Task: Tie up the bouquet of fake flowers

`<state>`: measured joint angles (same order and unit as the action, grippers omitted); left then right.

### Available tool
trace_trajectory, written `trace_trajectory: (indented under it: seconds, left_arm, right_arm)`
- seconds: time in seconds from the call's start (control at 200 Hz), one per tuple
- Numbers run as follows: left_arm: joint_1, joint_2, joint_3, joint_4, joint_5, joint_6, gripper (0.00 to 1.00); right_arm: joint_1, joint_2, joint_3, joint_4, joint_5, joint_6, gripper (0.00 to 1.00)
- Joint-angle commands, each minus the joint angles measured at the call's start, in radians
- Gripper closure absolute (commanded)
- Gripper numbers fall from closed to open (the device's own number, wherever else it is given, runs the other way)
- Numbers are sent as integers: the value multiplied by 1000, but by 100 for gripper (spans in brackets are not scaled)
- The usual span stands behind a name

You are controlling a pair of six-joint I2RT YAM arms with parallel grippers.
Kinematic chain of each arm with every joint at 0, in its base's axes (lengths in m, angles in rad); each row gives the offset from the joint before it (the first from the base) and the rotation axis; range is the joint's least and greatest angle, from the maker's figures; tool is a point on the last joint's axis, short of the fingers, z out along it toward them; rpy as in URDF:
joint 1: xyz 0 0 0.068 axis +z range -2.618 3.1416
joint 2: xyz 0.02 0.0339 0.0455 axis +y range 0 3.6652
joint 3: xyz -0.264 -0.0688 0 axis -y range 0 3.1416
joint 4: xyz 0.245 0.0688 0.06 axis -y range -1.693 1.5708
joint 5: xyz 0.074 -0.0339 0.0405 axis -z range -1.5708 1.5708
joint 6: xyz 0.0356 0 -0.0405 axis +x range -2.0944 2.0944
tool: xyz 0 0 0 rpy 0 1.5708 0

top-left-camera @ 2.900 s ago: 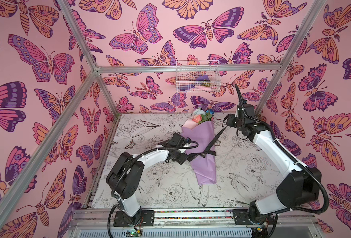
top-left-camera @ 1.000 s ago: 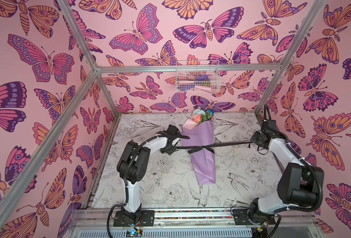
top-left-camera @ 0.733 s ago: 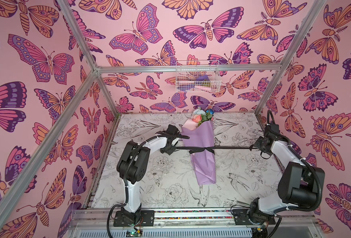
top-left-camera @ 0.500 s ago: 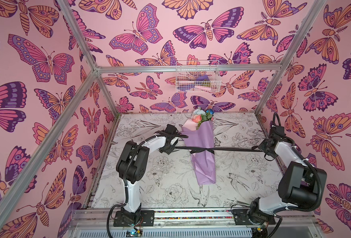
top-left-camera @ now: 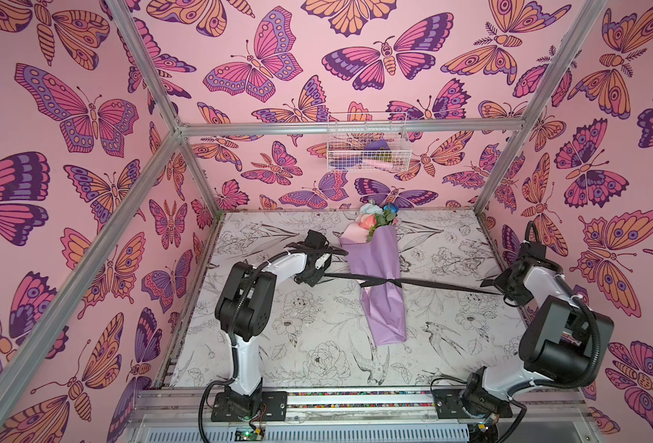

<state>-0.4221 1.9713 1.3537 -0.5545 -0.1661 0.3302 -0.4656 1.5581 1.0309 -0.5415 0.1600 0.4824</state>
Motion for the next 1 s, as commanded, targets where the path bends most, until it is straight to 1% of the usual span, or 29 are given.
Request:
trace_trajectory:
  seconds: [0.0,0.135,0.165,0.2,0.24,0.29,0.36,0.446,0.496,0.541,0.601,0.656,0.716,0.816,0.926,0.991]
  left_arm:
    - [-39,3,10,-37,-43,18,100]
    - [-90,16,13,-38,-51,36,100]
    - [-97,14,14,-36,-47,36,100]
    - [-102,13,14,-37,-40,34,100]
    - [-107,11,16,-36,-33,34,100]
    - [-113,7,18,-36,-26,36,100]
    - [-123,3,20,-36,-21,37,100]
    - [-129,0,21,-36,-21,39,100]
    - [-132,-3,21,-35,-22,39,100]
    - [-133,-4,19,-35,-24,38,100]
    - [-135,-6,12,-35,-26,36,100]
    - [-136,-10,4,-33,-26,34,100]
    - [-137,-15,-6,-30,-23,32,100]
    - [-138,-23,-20,-24,-26,30,100]
    - [-138,-28,-29,-17,-18,29,100]
    - [-138,-30,-31,-13,-13,27,100]
  right_arm:
    - [52,-46,-36,29,-76,1,95]
    - [98,-99,-101,75,-171,55,80]
    - [103,-111,-113,83,-192,67,75]
    - [105,-126,-127,89,-214,83,66]
    - [106,-148,-147,97,-240,104,60]
    - [106,-186,-175,115,-277,125,54]
    - [111,-241,-215,139,-332,155,47]
    - [122,-299,-270,186,-447,193,45]
    - [152,-322,-302,217,-517,224,44]
    - [197,-336,-328,253,-558,255,44]
    - [275,-337,-355,294,-579,308,42]
    - [348,-321,-380,371,-597,367,40]
    - [433,-292,-406,463,-594,447,38]
    - [539,-215,-444,651,-577,583,36]
    - [611,-119,-485,880,-529,718,33]
    - [637,-61,-490,961,-500,764,32]
